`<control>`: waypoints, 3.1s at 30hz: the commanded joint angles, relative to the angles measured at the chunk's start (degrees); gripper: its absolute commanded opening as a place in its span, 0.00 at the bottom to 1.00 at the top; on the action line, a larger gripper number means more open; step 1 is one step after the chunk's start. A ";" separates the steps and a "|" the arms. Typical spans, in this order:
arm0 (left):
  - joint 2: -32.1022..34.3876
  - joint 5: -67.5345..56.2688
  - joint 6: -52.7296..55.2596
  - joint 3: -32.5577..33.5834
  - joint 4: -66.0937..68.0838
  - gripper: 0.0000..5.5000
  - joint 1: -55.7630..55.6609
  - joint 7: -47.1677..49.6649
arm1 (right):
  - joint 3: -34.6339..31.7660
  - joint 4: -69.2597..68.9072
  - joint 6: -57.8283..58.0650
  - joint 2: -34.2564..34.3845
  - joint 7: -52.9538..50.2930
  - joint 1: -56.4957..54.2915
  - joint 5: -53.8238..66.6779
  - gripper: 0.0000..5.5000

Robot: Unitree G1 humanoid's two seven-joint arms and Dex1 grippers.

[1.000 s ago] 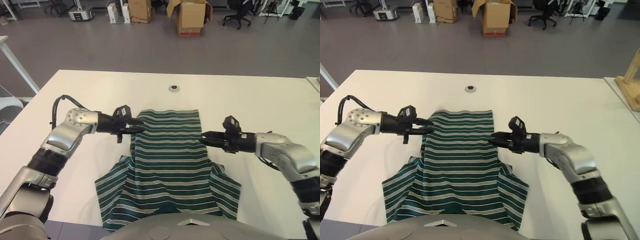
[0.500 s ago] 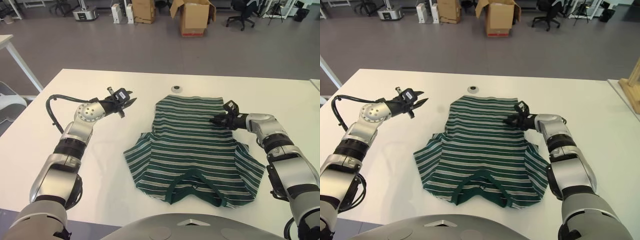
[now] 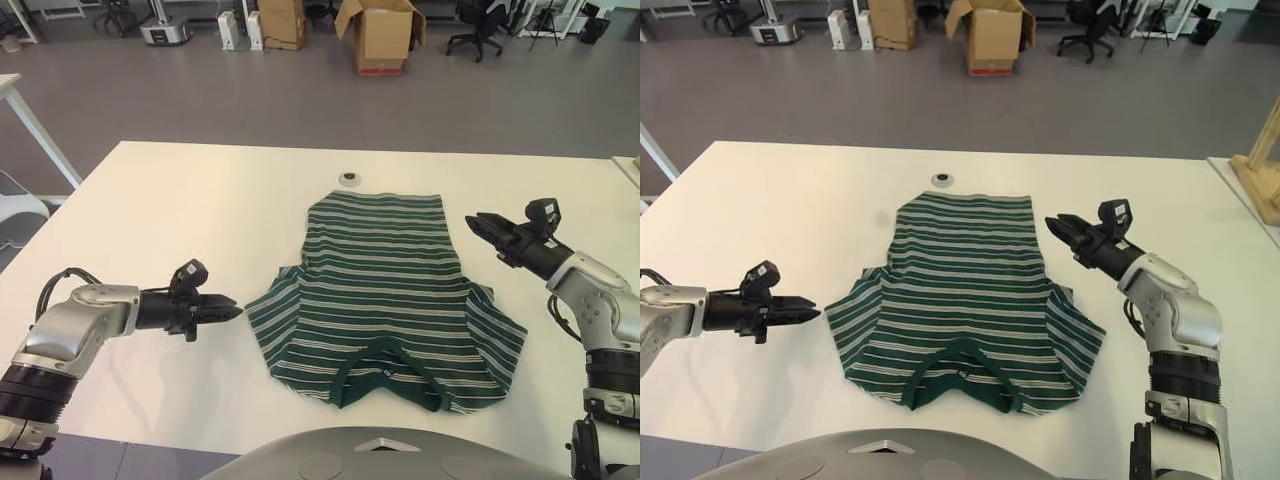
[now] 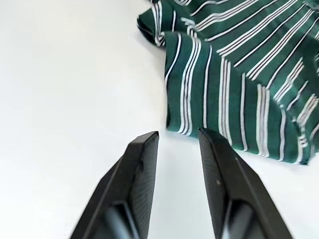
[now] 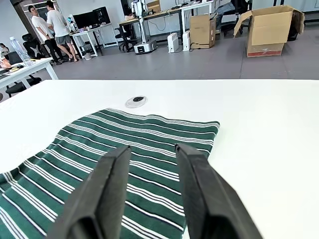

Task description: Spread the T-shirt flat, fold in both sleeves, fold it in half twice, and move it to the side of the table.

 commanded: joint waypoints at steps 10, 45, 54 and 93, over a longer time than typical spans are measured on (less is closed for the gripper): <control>-7.06 3.23 -0.06 0.34 -1.76 0.11 4.47 5.35 | -1.72 -1.64 1.84 -0.16 -1.85 1.67 0.86 0.30; -17.89 -0.79 12.96 -5.67 -15.28 0.17 -14.23 1.54 | -1.58 -2.31 2.55 0.26 -1.00 5.11 0.62 0.30; -21.66 -10.07 15.53 14.32 -9.03 0.17 -16.58 13.42 | -7.07 -11.19 21.36 -17.14 18.25 26.53 10.82 0.30; -22.10 -10.75 12.51 11.80 -9.43 0.18 -13.98 16.04 | -5.37 -14.07 22.93 -18.65 16.90 18.38 15.15 0.00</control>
